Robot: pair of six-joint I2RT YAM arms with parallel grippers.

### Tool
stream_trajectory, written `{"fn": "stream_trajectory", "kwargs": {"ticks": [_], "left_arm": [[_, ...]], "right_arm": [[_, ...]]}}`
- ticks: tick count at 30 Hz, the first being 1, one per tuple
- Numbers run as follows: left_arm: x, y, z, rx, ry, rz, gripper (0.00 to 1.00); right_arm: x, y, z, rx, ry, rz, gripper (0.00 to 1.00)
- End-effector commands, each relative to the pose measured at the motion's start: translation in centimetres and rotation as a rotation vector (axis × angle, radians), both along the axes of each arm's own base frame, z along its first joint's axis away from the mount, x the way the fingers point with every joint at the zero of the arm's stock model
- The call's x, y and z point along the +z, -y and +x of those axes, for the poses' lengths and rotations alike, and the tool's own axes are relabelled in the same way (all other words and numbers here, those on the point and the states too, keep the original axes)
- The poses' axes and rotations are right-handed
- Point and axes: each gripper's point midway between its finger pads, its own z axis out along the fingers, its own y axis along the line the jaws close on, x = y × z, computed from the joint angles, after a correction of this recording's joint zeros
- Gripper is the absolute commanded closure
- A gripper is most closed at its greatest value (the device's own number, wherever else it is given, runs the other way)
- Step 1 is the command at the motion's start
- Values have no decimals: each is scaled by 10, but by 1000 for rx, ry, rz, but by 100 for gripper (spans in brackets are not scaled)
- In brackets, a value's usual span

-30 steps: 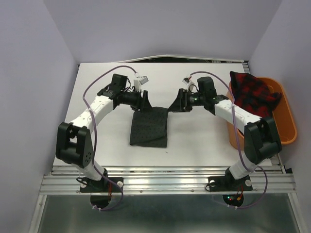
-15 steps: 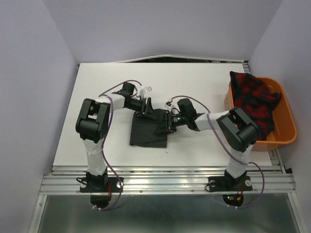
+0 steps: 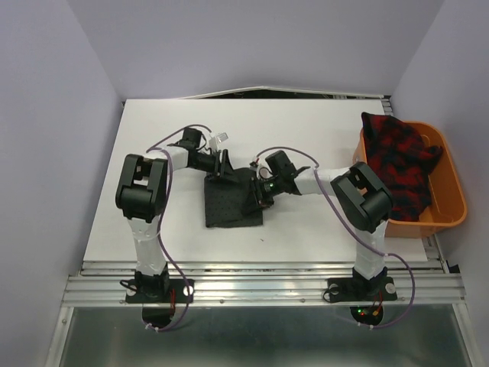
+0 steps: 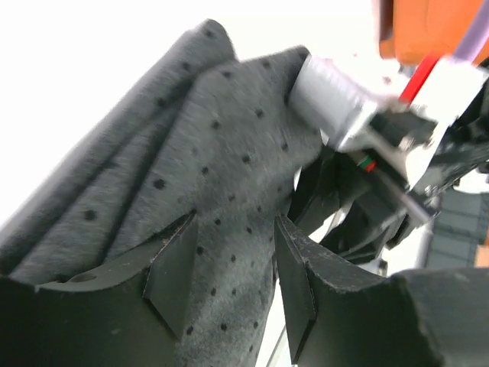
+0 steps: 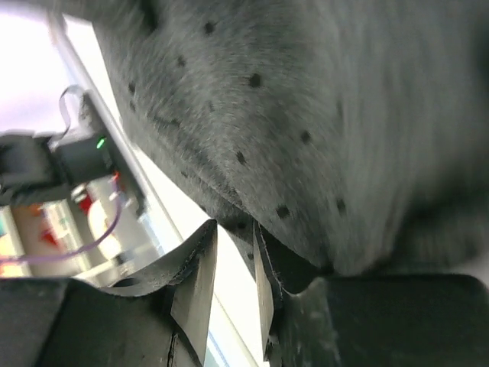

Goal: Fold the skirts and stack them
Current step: Neatly place the folded skirt to the corner

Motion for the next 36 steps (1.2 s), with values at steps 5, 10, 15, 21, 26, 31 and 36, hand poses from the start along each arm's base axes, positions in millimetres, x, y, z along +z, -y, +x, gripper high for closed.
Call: {"fn": "stream_trajectory", "kwargs": {"ticks": [5, 10, 15, 21, 26, 31, 36], "left_arm": [[39, -57, 0, 145, 128, 56, 44], [91, -74, 1, 222, 330, 119, 36], [164, -99, 23, 383, 681, 335, 1], [171, -66, 20, 392, 790, 560, 1], [131, -29, 23, 329, 751, 638, 1], [82, -21, 36, 280, 648, 727, 6], [15, -24, 46, 229, 500, 859, 17]], "right_arm": [[8, 41, 126, -70, 331, -250, 63], [69, 14, 166, -8, 509, -118, 39], [183, -3, 177, 1, 692, 75, 4], [249, 67, 205, -236, 734, 79, 0], [250, 146, 216, -398, 696, 32, 0], [247, 185, 204, -479, 695, -15, 0], [238, 192, 192, -503, 686, -48, 0]]}}
